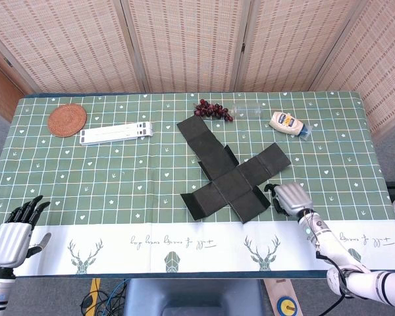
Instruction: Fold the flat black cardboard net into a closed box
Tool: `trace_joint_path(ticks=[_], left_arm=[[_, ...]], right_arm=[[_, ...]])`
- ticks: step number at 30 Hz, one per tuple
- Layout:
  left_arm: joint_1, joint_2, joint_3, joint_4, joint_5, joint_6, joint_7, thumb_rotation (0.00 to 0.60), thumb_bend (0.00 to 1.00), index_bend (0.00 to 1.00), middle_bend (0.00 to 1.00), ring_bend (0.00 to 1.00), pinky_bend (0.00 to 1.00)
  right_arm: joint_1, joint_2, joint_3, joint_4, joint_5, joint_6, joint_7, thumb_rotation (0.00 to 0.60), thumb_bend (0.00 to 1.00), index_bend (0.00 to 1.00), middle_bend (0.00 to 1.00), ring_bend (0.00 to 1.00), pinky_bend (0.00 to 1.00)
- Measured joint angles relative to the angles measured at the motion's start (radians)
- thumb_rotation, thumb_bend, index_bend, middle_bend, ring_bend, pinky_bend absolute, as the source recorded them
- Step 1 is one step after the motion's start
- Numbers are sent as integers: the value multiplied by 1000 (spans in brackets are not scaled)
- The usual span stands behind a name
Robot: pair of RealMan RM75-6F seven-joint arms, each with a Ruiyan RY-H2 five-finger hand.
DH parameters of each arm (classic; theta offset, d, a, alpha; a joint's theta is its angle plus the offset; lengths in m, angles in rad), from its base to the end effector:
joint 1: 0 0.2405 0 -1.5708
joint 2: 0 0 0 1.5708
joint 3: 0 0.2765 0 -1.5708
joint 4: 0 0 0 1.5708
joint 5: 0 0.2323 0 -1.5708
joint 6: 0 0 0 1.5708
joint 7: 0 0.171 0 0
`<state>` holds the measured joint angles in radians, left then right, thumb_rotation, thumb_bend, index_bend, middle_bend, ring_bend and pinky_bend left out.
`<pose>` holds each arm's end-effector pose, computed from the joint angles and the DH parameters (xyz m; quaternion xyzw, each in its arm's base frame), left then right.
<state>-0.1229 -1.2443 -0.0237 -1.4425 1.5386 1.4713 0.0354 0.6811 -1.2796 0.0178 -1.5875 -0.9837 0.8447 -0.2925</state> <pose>-0.3506 0.2205 0.1115 -0.6327 -0.3552 -0.3711 0.5796 -0.2602 -0.3559 0.0081 0.7471 -0.4472 0.2288 0.4354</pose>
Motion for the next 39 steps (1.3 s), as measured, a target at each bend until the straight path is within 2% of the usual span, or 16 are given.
trace_joint_path(ticks=[5,12,24,29,32,35,39], left_arm=[[1,1,3,-4,-1,-2,5,600,270,161,103,138,197],[2,0,6,-3,6,3,1,600,270,161,103,138,197],[12,1,10,6,4,14,-9,600,270,161,103,138,197],[13,6,9,1,4,15,-6,600,270,161,103,138,197],[12,5,10,-3,6,15,-2,600,270,161,103,138,197],[10,4,11,-8,11,14,3,600,271,161,103,138,197],[11,7,12,-16,14,20,9,600,270,161,103,138,197]], right_arm=[[-14,-20,7,-9,-48,-23,95,600,707,244,363,855,1000],[-22,-66,19,-44,-209,-53,245,600,707,237,357,855,1000],[43,-193,51,-66,-346,-112,339,600,695,206,356,855,1000],[62,-185,71,-96,-406,-89,341,600,619,206,355,855,1000],[78,-162,100,-104,-417,-72,322,600,562,206,355,855,1000],[104,-152,132,-88,-414,-66,272,600,460,206,355,855,1000],[159,-157,170,-39,-377,-88,180,600,373,206,350,855,1000]])
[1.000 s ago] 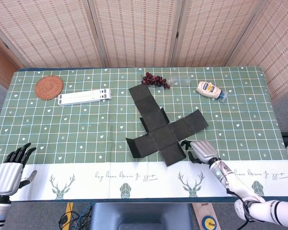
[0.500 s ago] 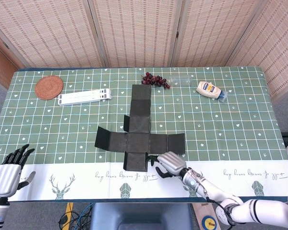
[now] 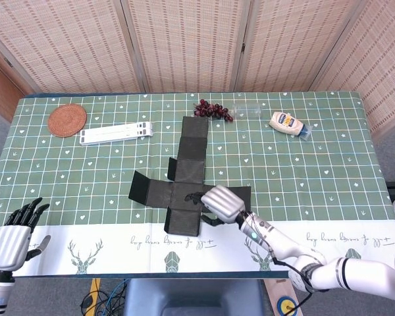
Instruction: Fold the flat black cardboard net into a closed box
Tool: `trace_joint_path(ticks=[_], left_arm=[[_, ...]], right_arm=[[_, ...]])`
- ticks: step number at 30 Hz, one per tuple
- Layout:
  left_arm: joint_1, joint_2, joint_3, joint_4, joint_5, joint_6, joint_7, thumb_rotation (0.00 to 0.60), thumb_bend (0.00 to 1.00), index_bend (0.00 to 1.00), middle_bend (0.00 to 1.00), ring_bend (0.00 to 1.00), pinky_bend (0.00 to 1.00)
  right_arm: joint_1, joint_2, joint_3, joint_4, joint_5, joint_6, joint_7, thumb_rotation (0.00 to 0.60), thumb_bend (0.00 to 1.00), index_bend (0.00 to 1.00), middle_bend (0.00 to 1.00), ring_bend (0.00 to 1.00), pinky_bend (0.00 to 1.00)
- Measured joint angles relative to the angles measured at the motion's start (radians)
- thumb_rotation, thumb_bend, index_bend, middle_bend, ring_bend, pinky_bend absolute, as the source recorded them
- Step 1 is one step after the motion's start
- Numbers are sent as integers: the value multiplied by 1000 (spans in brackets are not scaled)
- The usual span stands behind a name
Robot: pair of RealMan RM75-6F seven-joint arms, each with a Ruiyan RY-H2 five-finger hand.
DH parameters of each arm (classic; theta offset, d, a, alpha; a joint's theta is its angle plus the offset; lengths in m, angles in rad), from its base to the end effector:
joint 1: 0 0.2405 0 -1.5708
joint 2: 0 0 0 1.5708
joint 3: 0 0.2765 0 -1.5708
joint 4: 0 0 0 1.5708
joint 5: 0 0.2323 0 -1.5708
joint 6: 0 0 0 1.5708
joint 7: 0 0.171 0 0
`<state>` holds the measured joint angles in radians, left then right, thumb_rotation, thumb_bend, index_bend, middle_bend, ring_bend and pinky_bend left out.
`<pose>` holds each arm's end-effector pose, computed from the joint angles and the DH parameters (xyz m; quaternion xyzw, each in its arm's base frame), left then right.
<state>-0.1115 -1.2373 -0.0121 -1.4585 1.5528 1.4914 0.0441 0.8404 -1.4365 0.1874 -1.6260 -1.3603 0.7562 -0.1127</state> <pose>-0.3478 0.2134 0.1125 -0.6339 -0.3527 -0.3730 0.5785 -0.0819 -0.3602 -0.0487 0.8190 -0.3433 0.3900 0.2435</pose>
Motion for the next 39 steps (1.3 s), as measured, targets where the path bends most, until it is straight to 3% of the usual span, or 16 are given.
trace_joint_path(ticks=[6,19,33,39], left_arm=[[11,12,2,-11,-7,8,5,600,270,161,103,138,197],[28,25,6,-6,-20,13,-8,600,270,161,103,138,197],[25,18,3,0,-22,3,-6,600,270,161,103,138,197],[30,16,4,8,-32,-1,-11,600,270,161,103,138,197]], right_arm=[[101,-56,34,135,68,-52,-158,600,260,206,329,855,1000],[294,-231,29,461,211,-159,-421,600,252,206,320,854,1000],[347,-263,-23,595,186,-174,-440,600,240,206,314,853,1000],[347,-252,-37,590,148,-160,-404,600,241,206,314,853,1000]])
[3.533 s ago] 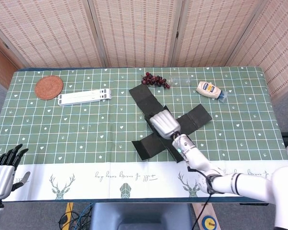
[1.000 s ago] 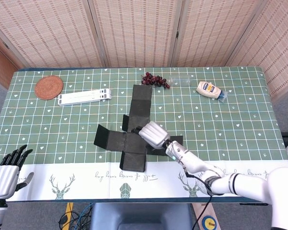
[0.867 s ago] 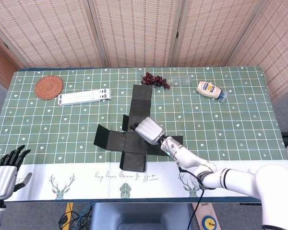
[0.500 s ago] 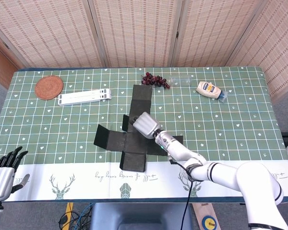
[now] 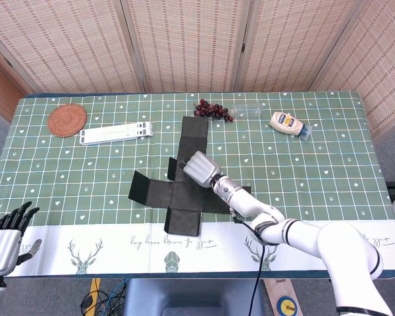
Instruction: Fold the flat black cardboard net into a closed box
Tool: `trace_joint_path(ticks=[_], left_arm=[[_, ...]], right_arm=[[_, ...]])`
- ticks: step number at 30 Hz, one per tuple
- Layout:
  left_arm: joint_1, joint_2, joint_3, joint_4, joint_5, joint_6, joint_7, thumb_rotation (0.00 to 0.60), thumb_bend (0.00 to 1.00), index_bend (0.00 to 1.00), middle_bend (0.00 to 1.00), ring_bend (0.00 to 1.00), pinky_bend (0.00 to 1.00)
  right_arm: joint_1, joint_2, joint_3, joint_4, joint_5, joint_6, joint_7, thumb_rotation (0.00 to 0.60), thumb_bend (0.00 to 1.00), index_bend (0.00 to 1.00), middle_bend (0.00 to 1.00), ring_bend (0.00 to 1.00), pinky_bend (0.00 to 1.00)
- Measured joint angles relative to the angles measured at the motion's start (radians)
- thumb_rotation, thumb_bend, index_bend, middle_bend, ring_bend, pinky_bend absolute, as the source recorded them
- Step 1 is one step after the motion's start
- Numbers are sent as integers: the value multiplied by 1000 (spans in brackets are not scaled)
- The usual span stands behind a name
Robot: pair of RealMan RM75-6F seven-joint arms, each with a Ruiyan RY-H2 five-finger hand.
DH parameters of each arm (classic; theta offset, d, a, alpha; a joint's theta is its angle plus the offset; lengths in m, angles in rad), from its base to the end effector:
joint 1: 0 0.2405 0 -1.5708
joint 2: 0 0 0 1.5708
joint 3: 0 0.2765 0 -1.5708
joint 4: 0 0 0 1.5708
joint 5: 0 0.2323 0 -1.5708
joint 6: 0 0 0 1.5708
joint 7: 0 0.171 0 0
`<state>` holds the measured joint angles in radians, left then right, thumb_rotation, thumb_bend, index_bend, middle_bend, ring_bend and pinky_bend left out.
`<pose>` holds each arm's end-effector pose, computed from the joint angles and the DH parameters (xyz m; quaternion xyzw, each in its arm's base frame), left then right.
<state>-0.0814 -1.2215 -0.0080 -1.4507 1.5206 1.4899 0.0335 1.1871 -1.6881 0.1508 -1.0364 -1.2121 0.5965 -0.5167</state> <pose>-0.3630 0.2024 0.1208 -0.6217 -0.3667 -0.3533 0.5952 -0.0469 -0.4759 -0.1031 0.8889 -0.0742 0.2405 0.3829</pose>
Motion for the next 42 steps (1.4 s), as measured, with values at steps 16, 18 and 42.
trace_joint_path(ticks=[16,18,42], left_arm=[[6,-5,2,8,-5,-4,-4,600,271,161,103,138,197],[7,-5,3,9,-5,-4,-5,600,271,161,103,138,197],[12,-15,4,30,2,1,-26,600,270,161,103,138,197]], right_arm=[[20,-66,-34,128,-32,-31,-3,600,309,331,381,863,1000],[21,-82,-32,152,-26,-32,-6,600,324,380,409,870,1000],[-34,-45,-21,29,74,6,-76,600,513,557,574,914,1000]])
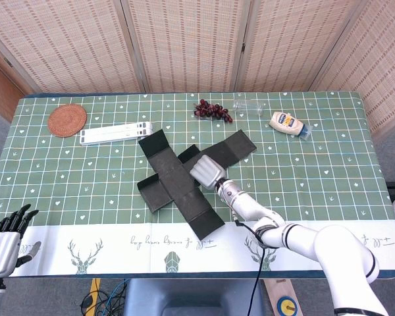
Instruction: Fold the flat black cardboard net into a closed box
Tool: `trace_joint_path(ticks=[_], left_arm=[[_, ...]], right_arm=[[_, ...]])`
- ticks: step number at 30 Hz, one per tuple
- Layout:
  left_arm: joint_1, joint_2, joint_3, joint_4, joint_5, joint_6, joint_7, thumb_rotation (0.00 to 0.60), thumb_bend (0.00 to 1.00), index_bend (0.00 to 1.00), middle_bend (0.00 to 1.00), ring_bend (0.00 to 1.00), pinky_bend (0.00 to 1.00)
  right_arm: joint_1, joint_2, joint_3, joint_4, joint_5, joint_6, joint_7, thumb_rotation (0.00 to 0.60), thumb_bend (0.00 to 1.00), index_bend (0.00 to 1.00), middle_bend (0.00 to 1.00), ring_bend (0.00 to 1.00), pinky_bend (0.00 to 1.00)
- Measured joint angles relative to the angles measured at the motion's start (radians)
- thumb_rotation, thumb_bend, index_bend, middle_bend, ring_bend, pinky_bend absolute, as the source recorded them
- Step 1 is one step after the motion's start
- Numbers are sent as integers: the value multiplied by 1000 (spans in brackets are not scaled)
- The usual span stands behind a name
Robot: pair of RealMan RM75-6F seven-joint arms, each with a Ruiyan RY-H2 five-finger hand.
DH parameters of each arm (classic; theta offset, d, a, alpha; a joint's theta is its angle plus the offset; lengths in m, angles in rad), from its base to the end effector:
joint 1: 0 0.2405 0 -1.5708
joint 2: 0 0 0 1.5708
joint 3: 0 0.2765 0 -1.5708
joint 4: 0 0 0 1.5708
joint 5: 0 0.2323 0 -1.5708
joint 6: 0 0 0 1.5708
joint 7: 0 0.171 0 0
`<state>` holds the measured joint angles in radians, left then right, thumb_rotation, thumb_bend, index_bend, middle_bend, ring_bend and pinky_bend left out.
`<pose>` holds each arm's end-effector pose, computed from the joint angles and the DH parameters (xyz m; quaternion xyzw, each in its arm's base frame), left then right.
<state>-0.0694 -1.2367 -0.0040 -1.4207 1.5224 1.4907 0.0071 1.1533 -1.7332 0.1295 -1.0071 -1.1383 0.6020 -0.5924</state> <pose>-0.3700 0.1973 0.1179 -0.6182 -0.3744 -0.3525 0.5945 -0.0714 -0.4696 -0.1183 0.8886 -0.0908 0.2145 0.3951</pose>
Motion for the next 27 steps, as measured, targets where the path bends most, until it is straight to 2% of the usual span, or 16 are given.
trace_joint_path(ticks=[8,18,21,22,26,27], left_arm=[[0,-3,1,9,5,1,-10,600,270,161,103,138,197],[-8,-7,-1,18,9,-7,-20,600,270,161,103,138,197],[-13,-10,-1,18,15,-10,-19,600,270,161,103,138,197],[-15,-11,-1,18,16,-12,-19,600,270,161,103,138,197],[-22,-14,-2,19,19,-18,-17,600,270,161,103,138,197],[-23,-15,-2,19,19,-21,-17,600,270,161,103,138,197]], right_arm=[[-36,87,-11,-224,122,57,-102,600,513,557,581,916,1000],[-102,202,-61,-550,355,257,-239,600,488,550,538,916,1000],[-124,221,-76,-615,403,305,-251,600,422,458,472,912,1000],[-132,226,-81,-629,409,315,-250,600,392,399,433,911,1000],[-162,233,-95,-651,399,349,-224,600,292,209,340,901,1000],[-172,231,-97,-651,385,360,-210,600,281,200,334,899,1000]])
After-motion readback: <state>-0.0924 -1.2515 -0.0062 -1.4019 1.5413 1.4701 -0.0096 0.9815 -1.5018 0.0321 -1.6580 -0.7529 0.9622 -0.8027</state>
